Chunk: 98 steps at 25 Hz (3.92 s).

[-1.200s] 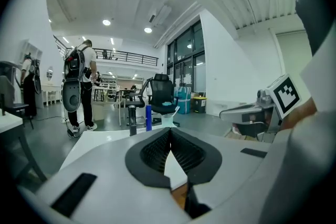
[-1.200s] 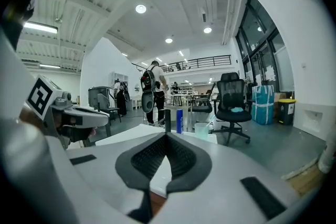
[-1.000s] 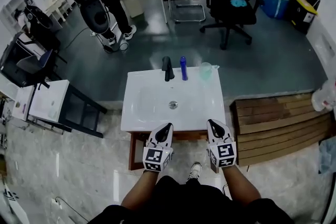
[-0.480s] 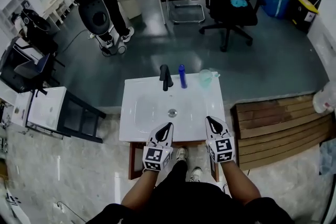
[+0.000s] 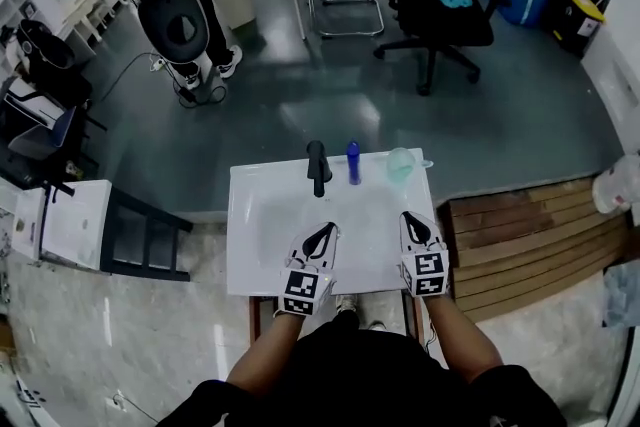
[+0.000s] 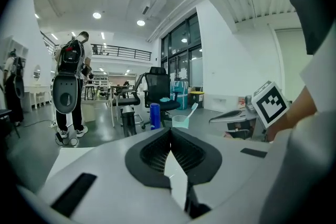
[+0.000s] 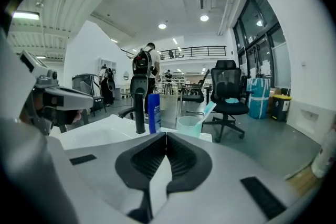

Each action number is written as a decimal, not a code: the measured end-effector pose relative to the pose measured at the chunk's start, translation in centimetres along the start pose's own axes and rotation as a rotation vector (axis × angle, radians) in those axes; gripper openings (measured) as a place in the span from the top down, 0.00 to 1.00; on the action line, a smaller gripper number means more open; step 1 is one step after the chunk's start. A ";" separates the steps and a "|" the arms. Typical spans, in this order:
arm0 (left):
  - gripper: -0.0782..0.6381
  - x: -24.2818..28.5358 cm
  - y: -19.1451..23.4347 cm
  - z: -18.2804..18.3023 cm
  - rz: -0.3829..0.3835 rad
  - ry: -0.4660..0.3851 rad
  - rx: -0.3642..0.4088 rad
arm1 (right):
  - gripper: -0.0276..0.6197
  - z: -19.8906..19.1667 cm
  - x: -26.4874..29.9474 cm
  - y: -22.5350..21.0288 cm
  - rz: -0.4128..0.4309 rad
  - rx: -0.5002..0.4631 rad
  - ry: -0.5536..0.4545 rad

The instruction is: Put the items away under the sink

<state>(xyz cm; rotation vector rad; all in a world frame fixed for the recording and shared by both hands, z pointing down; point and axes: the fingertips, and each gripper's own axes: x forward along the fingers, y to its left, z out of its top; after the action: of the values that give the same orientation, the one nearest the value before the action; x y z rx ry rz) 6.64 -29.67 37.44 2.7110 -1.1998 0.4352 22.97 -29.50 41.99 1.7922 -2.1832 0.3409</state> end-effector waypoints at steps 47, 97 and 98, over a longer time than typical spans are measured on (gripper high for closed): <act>0.87 1.3 1.9 -1.6 -0.083 0.014 0.016 | 0.38 -0.6 7.5 -3.3 -0.079 -0.036 0.041; 0.87 -23.0 -8.3 -14.8 0.088 0.035 -0.043 | 0.38 -11.0 -20.7 17.9 0.087 -0.096 -0.035; 0.87 -22.9 -8.2 -15.2 0.083 0.034 -0.044 | 0.38 -11.7 -20.4 18.1 0.088 -0.097 -0.028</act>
<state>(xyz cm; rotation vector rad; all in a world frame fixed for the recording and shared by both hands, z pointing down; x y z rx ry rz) -5.00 -4.46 44.40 2.6135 -1.3005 0.4574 9.83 -3.12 45.35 1.6637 -2.2625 0.2264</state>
